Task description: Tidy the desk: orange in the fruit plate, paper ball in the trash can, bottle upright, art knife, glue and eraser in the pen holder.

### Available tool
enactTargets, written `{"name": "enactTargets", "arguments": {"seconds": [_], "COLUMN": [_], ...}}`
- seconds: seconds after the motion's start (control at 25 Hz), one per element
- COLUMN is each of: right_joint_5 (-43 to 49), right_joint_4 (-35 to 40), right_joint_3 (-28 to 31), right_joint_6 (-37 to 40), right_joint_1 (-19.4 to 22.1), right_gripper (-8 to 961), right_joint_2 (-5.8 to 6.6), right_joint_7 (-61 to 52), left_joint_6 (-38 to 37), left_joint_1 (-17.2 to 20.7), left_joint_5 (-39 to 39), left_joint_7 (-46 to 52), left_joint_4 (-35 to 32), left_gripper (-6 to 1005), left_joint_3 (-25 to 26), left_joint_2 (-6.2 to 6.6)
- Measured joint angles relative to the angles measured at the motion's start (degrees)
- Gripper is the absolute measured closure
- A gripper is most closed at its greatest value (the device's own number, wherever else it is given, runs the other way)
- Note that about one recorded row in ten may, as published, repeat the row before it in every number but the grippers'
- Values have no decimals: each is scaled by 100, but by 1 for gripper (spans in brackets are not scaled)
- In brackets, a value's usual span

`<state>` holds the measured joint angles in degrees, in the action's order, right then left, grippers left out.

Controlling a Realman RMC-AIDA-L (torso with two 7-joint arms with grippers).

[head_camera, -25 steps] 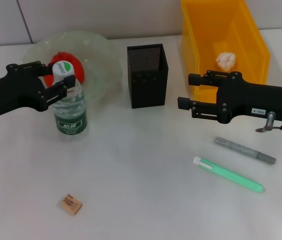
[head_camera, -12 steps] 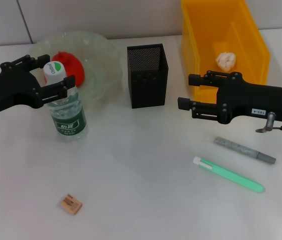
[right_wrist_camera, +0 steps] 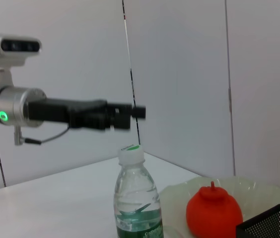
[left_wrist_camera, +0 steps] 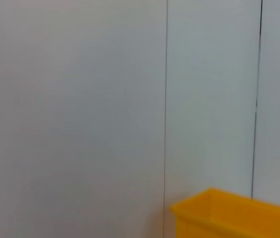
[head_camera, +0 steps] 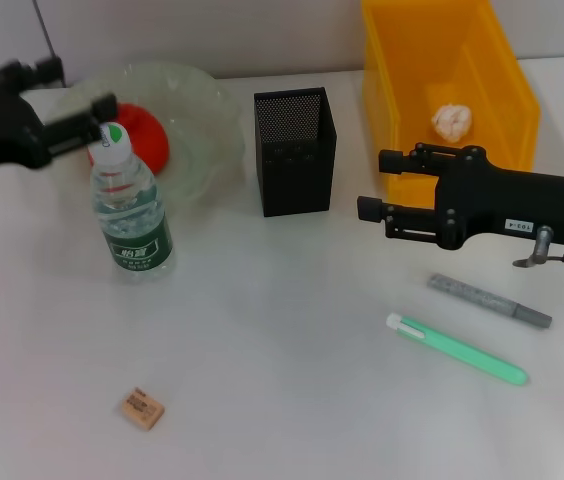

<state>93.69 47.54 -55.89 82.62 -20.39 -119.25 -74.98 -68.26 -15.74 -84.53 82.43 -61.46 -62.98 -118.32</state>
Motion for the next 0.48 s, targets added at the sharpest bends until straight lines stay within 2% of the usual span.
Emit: {"name": "enactTargets", "arguments": {"seconds": [0.16, 0.48], "right_joint_5": [17, 36], "right_joint_4": [0, 0], "right_joint_3": [0, 0], "right_joint_6": [0, -95], "right_joint_1": [25, 51], "right_gripper": [265, 265], "right_joint_2": [6, 15], "right_joint_7": [-7, -51], "left_joint_6": [-361, -1189], "left_joint_1": [-40, -129], "left_joint_5": [392, 506], "left_joint_7": [-4, 71], "left_joint_4": [9, 12], "left_gripper": [186, 187], "left_joint_3": [298, 330], "left_joint_2": [3, 12]}}
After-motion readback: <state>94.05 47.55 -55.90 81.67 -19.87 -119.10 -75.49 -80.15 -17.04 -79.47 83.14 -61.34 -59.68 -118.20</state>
